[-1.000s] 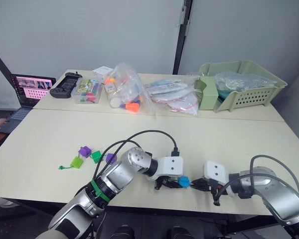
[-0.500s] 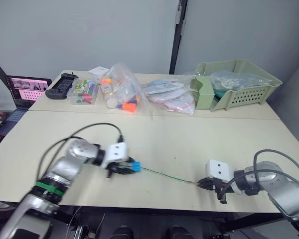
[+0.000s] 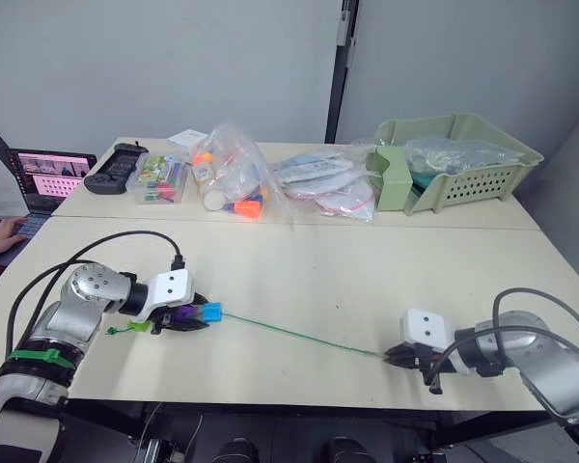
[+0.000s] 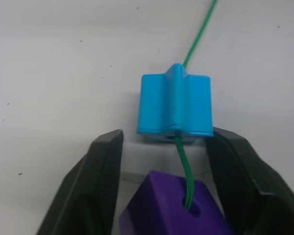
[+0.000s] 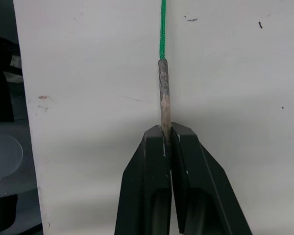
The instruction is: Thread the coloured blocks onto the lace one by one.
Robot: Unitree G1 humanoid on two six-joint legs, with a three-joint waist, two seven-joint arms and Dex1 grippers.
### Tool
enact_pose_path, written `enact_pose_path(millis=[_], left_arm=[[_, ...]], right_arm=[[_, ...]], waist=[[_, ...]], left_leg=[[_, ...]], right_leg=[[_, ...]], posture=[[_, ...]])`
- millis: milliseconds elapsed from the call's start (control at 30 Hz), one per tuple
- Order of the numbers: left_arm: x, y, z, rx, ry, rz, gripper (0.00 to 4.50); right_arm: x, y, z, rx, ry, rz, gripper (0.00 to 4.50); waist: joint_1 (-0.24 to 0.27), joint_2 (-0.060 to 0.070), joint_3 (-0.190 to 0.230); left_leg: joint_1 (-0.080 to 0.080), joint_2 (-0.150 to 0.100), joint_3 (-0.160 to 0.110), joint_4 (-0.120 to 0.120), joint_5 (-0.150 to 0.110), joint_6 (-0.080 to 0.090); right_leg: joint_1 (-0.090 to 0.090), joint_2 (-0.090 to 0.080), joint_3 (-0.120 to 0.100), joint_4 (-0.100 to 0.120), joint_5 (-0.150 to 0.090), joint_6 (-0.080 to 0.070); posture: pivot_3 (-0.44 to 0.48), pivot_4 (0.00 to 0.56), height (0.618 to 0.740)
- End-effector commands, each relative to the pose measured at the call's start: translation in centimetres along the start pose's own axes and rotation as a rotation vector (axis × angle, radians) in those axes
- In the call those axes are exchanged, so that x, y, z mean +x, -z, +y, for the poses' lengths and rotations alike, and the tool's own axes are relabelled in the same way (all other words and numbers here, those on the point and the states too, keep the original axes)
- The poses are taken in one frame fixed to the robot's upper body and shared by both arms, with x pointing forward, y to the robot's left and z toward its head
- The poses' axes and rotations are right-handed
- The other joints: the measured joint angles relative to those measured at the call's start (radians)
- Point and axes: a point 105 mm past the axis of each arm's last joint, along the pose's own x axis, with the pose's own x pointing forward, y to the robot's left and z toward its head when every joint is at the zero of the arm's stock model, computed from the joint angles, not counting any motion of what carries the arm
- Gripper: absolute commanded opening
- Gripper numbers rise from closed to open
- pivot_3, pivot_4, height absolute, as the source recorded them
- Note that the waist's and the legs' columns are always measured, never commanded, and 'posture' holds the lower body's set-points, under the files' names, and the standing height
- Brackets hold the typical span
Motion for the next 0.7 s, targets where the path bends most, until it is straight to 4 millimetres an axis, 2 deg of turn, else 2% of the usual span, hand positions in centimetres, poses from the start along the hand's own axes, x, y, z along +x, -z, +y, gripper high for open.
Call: enact_pose_path(millis=[33,67,100,233,367,433,600,700], left_arm=[[-1.1,-0.9,0.4,0.003,0.052,0.039,4.04],[-1.6,-1.3,0.5,0.009,0.069,0.048,4.39],[-2.0,-1.6,0.6,0.023,0.081,0.060,4.48],[-3.7,-3.7,1.5,0.050,0.129,0.126,4.48],[-4.3,-5.2,1.3,0.046,0.183,0.242,4.48],[-4.3,-5.6,1.4,0.013,0.183,0.336,4.48],[-3.5,-7.0,1.7,-0.007,0.183,0.447,4.48],[-2.4,-6.8,1.8,-0.020,0.201,0.503,4.48]], right_arm=[[0.0,-0.5,-0.2,-0.016,0.010,-0.009,0.00],[0.1,-0.7,-0.1,-0.013,0.008,-0.015,0.00],[0.2,-0.8,0.0,-0.012,0.005,-0.019,0.00],[0.4,-1.0,0.3,-0.008,-0.001,-0.024,0.00],[0.9,-1.0,0.5,-0.002,-0.007,-0.027,0.00],[1.2,-1.0,0.7,0.003,-0.008,-0.032,0.00],[1.7,-1.2,1.0,0.010,-0.007,-0.043,0.00],[1.9,-1.4,1.1,0.012,-0.007,-0.046,0.00]], waist=[[0.002,0.000,0.000],[0.002,0.000,0.000],[0.002,-0.001,0.000],[0.007,-0.002,0.001],[0.004,-0.002,0.001],[0.005,-0.002,0.001],[0.004,-0.003,0.002],[0.004,-0.003,0.002]], left_leg=[[-0.002,0.000,0.000,0.000,0.000,0.000],[-0.003,-0.001,0.000,0.000,0.000,0.000],[-0.004,-0.001,0.000,0.000,0.000,0.000],[-0.010,-0.001,0.000,0.001,0.000,0.000],[-0.011,-0.001,0.000,0.002,0.000,0.000],[-0.011,0.000,0.000,0.002,0.000,0.000],[-0.011,0.000,0.000,0.002,0.000,0.000],[-0.011,0.001,-0.001,0.002,0.000,0.000]], right_leg=[[-0.001,0.000,0.000,0.000,0.000,0.000],[-0.003,0.000,0.000,0.000,0.000,0.000],[-0.004,0.000,0.000,0.001,0.000,0.000],[-0.010,0.002,0.000,0.002,0.001,-0.001],[-0.010,0.002,0.000,0.001,0.001,-0.001],[-0.010,0.002,0.000,0.002,0.000,0.000],[-0.010,0.003,0.000,0.002,-0.004,0.006],[-0.010,0.004,0.000,0.002,-0.004,0.006]], posture=[[0.000,0.150,0.740],[0.000,0.150,0.740],[0.000,0.150,0.740],[0.000,0.150,0.740],[0.000,0.150,0.740],[0.000,0.150,0.740],[0.000,0.150,0.740],[0.000,0.150,0.740]])
